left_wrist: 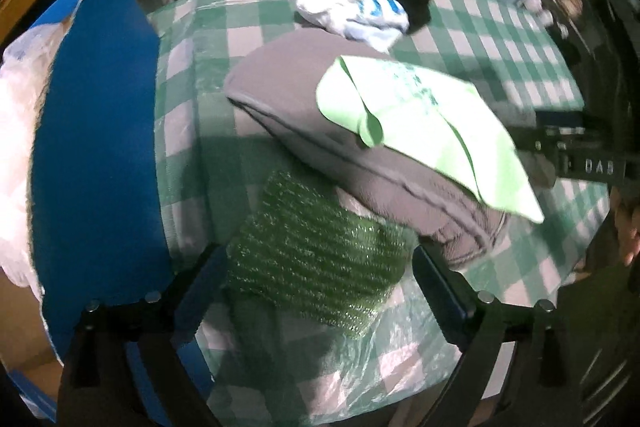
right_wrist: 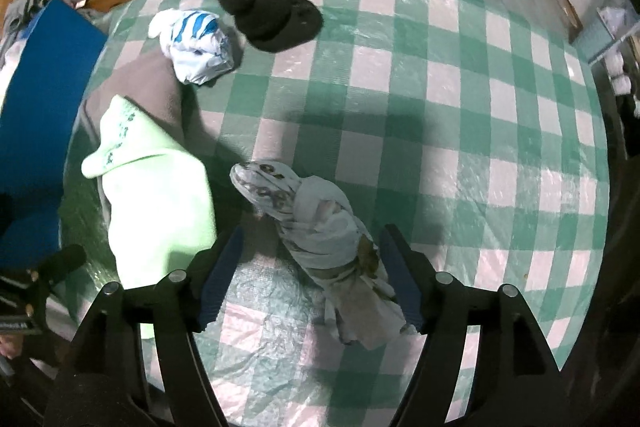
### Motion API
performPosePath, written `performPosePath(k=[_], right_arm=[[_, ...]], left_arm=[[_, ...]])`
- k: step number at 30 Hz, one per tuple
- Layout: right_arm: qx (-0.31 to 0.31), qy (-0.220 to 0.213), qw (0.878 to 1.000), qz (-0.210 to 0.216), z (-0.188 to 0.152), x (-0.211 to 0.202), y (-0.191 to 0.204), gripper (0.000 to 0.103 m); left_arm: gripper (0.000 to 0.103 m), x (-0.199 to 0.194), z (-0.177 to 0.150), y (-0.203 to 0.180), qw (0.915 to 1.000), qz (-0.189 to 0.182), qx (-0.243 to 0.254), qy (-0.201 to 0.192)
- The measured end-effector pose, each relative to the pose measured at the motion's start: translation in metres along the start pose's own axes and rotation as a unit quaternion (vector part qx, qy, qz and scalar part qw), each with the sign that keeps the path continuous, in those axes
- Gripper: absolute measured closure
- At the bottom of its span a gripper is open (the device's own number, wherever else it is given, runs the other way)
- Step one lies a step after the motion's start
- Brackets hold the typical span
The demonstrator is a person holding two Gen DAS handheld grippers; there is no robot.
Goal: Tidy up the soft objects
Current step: 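Grasp the green sparkly scrubber with the left tool while the right tool holds the bundle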
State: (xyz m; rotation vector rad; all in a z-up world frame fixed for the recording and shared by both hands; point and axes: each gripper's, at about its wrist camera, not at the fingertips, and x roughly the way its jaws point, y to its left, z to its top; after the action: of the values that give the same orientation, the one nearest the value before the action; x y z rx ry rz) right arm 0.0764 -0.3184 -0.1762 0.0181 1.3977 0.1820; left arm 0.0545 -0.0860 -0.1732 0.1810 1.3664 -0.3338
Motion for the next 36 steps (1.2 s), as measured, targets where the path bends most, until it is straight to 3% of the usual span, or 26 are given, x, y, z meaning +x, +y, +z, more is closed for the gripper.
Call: performPosePath(k=[8,15,17,18,21,24,32,36], right_arm=[[-0.035,0.004,0.999,-0.024,0.004,0.021,0.010,0.032],[-0.036,0.017,0.999,-0.034,0.006,0.039,0.015,0.033],[-0.035,0.023,0.999,-0.033,0.007,0.043,0.015,0.044],[-0.035,0.028,0.999,-0.031,0.007,0.046,0.015,0.054],[-0.036,0.039,0.998,-0.025,0.007,0.053,0.018,0.063],[-0.039,0.037,0.998,-0.031,0.008,0.052,0.021,0.068],[-0.014,0.004,1.000,-0.024,0.007,0.019,0.013,0.069],[-0.012,-0.011,1.000,-0.022,0.007,0.003,0.012,0.069]], left_arm=[[0.008,0.019,-0.001,-0.019,0.9977,0.021,0.062,0.019],[0.006,0.029,0.001,-0.028,0.9946,0.048,0.092,0.008],[0.006,0.030,0.002,-0.028,0.9939,0.054,0.095,0.003],[0.006,0.031,0.002,-0.030,0.9936,0.057,0.098,0.002],[0.008,0.033,0.000,-0.032,0.9919,0.066,0.109,-0.005],[0.021,0.032,-0.005,-0.040,0.9895,0.081,0.118,-0.019],[0.085,0.025,-0.006,-0.036,0.9923,0.062,0.103,-0.029],[0.091,0.024,-0.005,-0.028,0.9934,0.054,0.097,-0.029]])
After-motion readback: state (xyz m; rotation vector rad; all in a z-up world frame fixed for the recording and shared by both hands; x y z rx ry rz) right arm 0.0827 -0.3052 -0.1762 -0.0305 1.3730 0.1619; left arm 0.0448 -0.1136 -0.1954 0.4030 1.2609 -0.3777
